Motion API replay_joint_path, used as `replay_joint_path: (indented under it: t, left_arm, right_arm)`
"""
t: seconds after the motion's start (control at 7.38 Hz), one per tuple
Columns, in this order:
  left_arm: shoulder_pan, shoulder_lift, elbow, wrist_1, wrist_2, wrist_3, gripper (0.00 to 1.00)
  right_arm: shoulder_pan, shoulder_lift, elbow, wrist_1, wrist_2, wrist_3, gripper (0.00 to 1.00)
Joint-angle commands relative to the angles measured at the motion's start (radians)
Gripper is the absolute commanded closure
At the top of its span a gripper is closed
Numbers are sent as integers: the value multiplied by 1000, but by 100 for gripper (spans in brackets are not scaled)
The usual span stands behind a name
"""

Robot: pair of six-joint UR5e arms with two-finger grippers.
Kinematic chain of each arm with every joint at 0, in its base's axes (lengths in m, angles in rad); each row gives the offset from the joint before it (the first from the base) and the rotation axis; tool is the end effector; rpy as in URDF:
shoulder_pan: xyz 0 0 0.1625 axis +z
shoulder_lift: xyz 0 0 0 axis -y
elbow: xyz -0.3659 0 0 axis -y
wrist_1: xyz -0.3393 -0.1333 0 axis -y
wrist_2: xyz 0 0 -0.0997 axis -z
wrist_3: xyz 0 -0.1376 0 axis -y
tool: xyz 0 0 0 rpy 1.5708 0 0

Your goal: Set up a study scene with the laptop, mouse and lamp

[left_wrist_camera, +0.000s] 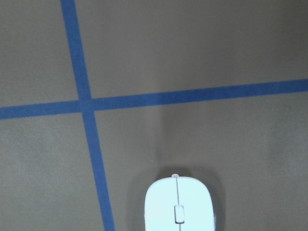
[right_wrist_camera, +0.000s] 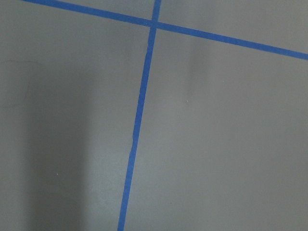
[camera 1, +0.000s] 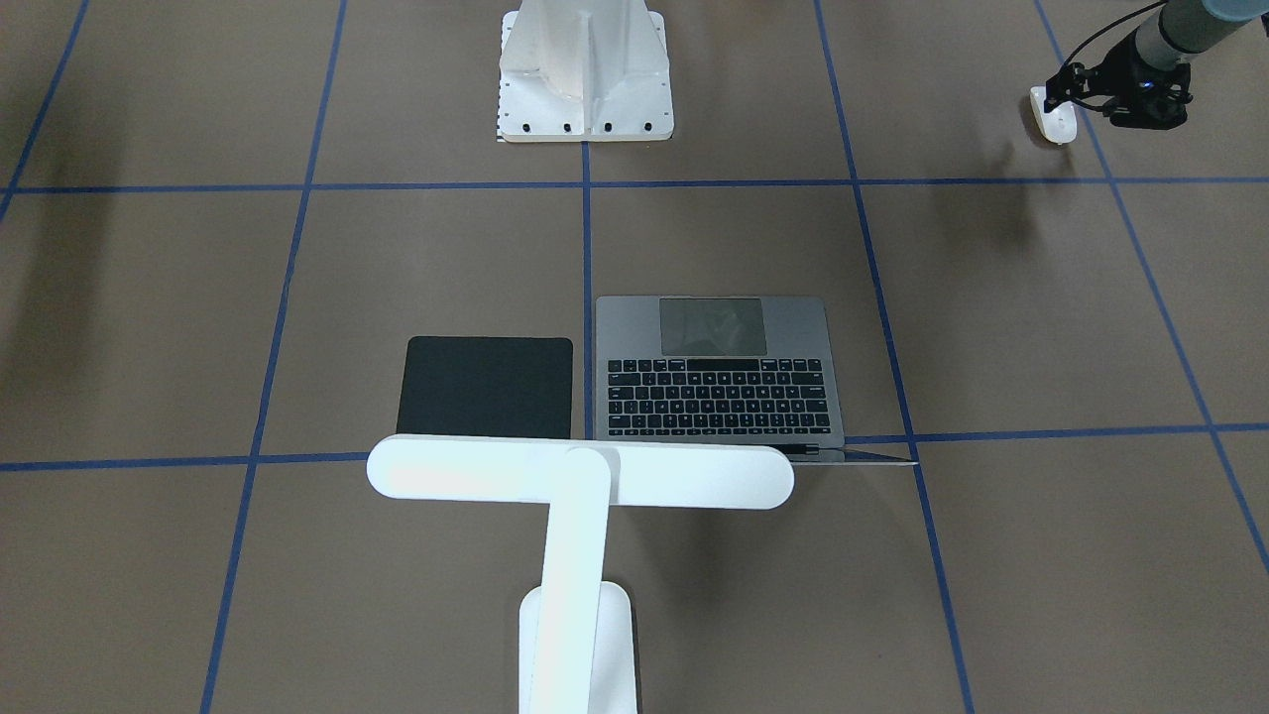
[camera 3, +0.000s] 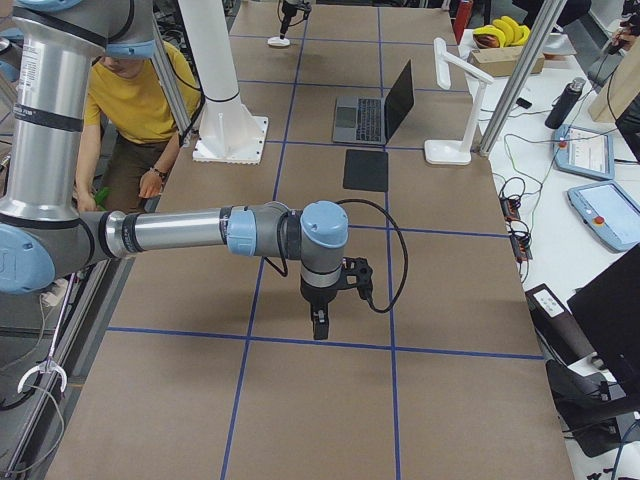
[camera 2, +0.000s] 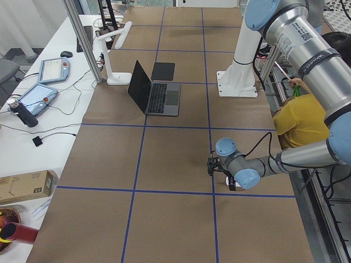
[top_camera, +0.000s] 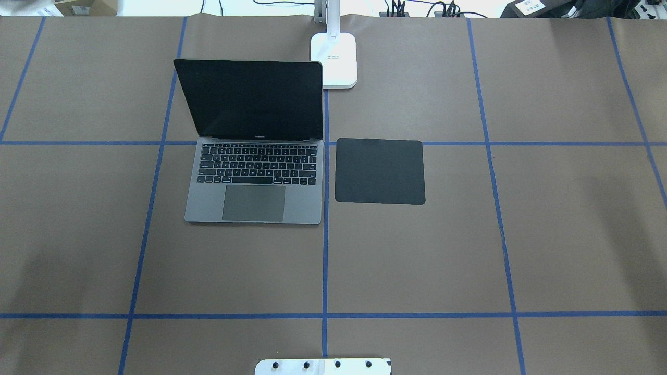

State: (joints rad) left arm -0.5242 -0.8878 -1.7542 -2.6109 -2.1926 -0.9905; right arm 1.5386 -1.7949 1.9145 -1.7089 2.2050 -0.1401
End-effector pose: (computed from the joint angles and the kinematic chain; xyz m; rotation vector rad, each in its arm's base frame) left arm 0.1552 -0.1511 0.6535 -0.2422 0.7639 0.2211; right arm 0.0404 -0.3547 0.5914 0.0164 -0.6349 -0.1606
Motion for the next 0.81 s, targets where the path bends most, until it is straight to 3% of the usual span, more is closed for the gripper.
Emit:
replay_joint_path:
  t: [0.0, 0.68]
  left_arm:
    - [38, -20, 42, -21, 10, -17, 0]
    - [111, -22, 67, -74, 10, -66, 1]
  right_arm:
    - [0, 0, 0, 0, -1, 2, 0]
    - [0, 2, -2, 0, -1, 4, 0]
